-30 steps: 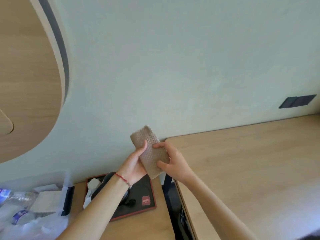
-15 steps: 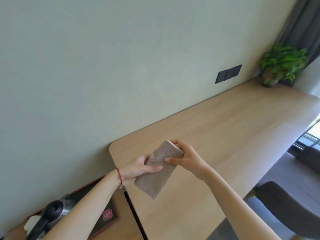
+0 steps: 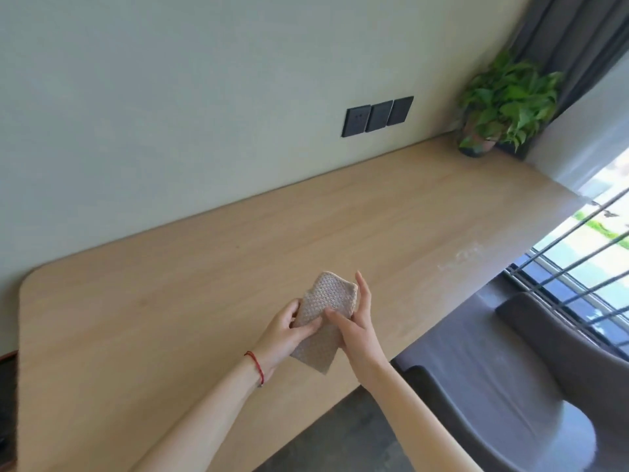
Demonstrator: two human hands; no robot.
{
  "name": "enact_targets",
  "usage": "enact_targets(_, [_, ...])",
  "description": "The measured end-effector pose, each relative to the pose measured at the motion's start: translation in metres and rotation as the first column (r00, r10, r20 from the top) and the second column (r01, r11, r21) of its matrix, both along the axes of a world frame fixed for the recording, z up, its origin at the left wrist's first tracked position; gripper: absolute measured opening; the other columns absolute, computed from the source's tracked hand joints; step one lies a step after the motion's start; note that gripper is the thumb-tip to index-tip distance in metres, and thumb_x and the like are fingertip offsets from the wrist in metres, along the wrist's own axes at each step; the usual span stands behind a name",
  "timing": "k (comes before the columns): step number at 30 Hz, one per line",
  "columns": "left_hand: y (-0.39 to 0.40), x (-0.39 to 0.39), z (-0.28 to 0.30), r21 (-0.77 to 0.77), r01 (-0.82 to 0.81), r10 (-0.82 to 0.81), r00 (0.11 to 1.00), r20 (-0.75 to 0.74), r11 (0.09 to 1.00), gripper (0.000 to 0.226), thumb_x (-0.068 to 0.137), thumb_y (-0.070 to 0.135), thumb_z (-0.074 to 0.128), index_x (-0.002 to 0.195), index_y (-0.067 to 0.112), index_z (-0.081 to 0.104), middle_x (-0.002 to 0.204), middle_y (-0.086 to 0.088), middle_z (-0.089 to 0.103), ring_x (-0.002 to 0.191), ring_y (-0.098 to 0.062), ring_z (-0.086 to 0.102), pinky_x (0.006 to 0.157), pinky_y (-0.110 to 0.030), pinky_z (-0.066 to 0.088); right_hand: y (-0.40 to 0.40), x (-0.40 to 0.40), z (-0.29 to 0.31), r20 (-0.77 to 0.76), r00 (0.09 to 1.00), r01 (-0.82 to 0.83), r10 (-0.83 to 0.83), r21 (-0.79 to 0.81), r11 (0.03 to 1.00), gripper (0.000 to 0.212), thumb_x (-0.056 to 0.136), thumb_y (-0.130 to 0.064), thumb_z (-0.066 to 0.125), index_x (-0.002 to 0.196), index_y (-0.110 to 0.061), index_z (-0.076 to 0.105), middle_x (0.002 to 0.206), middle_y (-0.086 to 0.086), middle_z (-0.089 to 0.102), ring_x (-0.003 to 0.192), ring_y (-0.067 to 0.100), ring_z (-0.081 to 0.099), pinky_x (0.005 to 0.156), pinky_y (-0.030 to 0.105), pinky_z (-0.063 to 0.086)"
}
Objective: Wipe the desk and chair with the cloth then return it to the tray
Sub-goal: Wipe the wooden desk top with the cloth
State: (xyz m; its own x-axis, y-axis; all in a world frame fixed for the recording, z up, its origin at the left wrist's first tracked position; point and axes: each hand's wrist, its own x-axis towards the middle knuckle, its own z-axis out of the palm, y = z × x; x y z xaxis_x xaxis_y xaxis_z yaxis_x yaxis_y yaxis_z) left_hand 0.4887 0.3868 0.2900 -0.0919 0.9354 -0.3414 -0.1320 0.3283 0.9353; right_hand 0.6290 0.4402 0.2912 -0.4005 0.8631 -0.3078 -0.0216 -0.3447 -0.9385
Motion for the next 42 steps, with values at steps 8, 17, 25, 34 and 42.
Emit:
enact_targets(8, [0.089,0.059,-0.052,-0.038,0.129,-0.128,0.826,-0.549,0.991,0.044,0.085,0.041,0.054,0.126,0.029,0.048,0.124,0.004,0.042,0.118,-0.012,0.041,0.097,-0.027,0.035,0.062,0.085,-0.031,0.252,0.936,0.22,-0.246,0.125,0.967,0.037,0.094,-0.016,0.055,0.104,-0.049,0.041,0.13,0.004,0.052,0.108,0.026,0.058,0.088,0.05,0.055])
enact_targets(17, [0.171,0.142,-0.102,-0.068,0.283,-0.2,0.471,-0.859,0.957,0.05,0.097,0.032,0.035,0.145,0.034,0.022,0.159,-0.003,-0.001,0.145,-0.028,-0.011,0.115,-0.048,-0.01,0.133,0.158,-0.058,0.572,0.787,0.005,-0.232,0.371,0.929,0.06,0.086,0.006,0.052,0.106,-0.05,0.042,0.121,-0.001,0.053,0.086,0.012,0.055,0.061,0.011,0.044])
enact_targets(25, [0.191,0.181,-0.127,-0.146,0.085,-0.157,0.138,-0.978,0.986,0.05,0.086,0.045,0.037,0.134,0.034,0.047,0.147,-0.009,0.043,0.136,-0.043,0.031,0.105,-0.071,0.02,0.184,0.186,-0.071,0.826,0.505,-0.474,-0.251,0.508,0.719,0.045,0.088,-0.002,0.058,0.131,-0.016,0.053,0.154,0.012,0.03,0.134,0.03,0.037,0.103,0.044,0.044])
enact_targets(34, [0.202,0.187,-0.13,-0.073,0.02,-0.074,0.076,-0.994,0.997,0.054,0.079,0.039,0.059,0.132,0.038,0.046,0.139,-0.011,0.049,0.133,-0.041,0.036,0.104,-0.071,0.023,0.179,0.178,-0.111,0.852,0.499,-0.58,-0.158,0.463,0.67,0.045,0.099,-0.022,0.043,0.144,-0.013,0.039,0.158,0.002,0.021,0.148,0.023,0.013,0.122,0.038,0.01])
enact_targets(42, [0.208,0.188,-0.133,-0.041,0.007,-0.041,0.092,-0.995,0.999,0.04,0.08,0.037,0.05,0.12,0.034,0.053,0.138,-0.011,0.047,0.135,-0.039,0.03,0.106,-0.069,0.02,0.203,0.195,-0.118,0.816,0.562,-0.684,-0.137,0.551,0.477,0.045,0.089,-0.011,0.06,0.134,-0.014,0.053,0.148,0.003,0.045,0.14,0.027,0.037,0.115,0.044,0.031])
